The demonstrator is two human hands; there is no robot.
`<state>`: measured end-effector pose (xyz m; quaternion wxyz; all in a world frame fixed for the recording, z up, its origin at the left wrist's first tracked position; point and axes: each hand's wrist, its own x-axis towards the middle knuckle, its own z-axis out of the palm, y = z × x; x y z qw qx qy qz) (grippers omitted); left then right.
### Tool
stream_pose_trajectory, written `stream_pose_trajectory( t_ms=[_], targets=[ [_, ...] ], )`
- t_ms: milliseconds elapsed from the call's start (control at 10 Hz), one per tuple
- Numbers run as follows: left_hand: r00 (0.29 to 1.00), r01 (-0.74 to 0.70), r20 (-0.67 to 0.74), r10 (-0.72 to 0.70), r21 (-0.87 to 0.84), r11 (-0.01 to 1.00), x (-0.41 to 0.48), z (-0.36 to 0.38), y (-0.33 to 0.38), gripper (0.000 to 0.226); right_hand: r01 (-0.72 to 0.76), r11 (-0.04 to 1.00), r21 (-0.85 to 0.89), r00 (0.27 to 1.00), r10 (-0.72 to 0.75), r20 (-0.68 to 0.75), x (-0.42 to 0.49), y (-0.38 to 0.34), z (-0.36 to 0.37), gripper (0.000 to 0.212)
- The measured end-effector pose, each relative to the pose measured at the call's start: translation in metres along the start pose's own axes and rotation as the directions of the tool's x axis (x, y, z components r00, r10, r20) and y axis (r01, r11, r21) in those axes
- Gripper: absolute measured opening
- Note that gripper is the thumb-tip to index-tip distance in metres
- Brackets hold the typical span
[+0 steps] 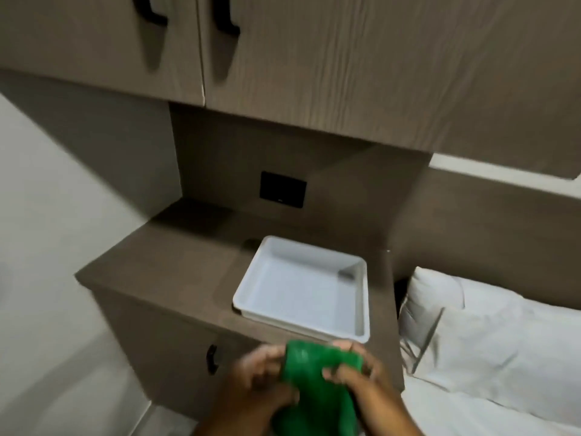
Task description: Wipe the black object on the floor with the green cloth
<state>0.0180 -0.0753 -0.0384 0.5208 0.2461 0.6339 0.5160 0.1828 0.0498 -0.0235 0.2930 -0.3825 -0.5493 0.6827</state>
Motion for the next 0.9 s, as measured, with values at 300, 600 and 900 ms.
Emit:
stream_pose_trajectory(
  t_ms=[300,600,900],
  targets=[
    [0.987,0.103,-0.155,-0.052,0.34,0.935,0.184,-0.001,0.114,0.031,-0.237,0.872,-0.429,0.971,0.21,-0.111,0.207,-0.043,-0.006,0.01],
    [0.901,0.299,-0.423,0.094,0.764,0.572,0.224,-0.001,0.09,0.06,-0.221,0.375,-0.9,0.968,-0.032,-0.251,0.239,-0.003,-0.004,0.066],
    [0.575,-0.252,-0.702,0.42,0.336,0.907,0.047,-0.047,0.13,0.038,0.256,0.779,-0.572,0.906,-0.4,-0.139,0.1,-0.068,0.072,0.043]
  ],
)
